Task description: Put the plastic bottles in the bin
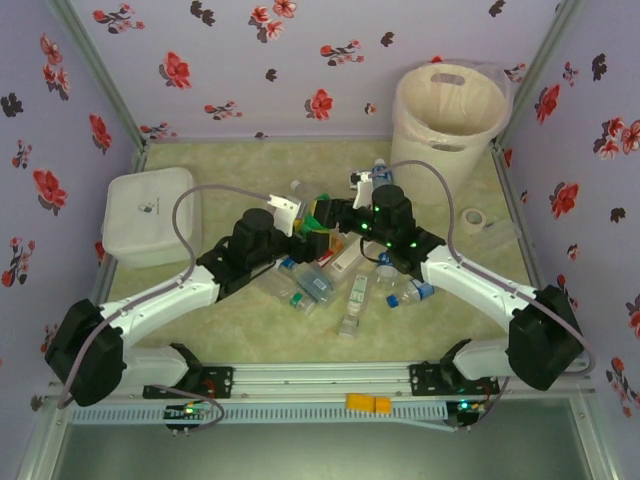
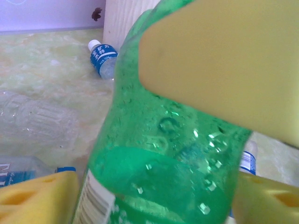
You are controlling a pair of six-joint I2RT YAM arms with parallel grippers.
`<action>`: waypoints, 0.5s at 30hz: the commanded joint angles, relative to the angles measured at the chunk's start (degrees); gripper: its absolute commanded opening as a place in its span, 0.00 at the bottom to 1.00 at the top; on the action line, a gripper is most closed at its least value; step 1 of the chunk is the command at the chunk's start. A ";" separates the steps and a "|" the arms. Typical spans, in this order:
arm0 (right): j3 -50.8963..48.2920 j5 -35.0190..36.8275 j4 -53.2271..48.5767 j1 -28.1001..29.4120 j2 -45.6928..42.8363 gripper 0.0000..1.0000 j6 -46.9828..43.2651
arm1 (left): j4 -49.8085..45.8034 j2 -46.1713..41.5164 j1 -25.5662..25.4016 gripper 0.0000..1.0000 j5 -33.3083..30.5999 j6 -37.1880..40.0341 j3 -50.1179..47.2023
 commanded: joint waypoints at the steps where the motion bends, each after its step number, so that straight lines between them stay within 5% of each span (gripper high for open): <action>1: -0.64 3.03 1.33 -1.28 -0.38 0.48 0.57 | 2.73 -2.57 -0.11 0.96 -2.84 0.17 -0.71; 8: 7.15 1.14 -4.25 -8.80 3.57 0.46 -3.56 | 3.95 -6.59 0.76 1.00 -8.27 -2.21 -6.19; 15: 26.38 1.95 -17.24 -17.49 7.17 0.49 -13.53 | 1.43 -11.88 5.83 1.00 -17.06 -7.31 -11.86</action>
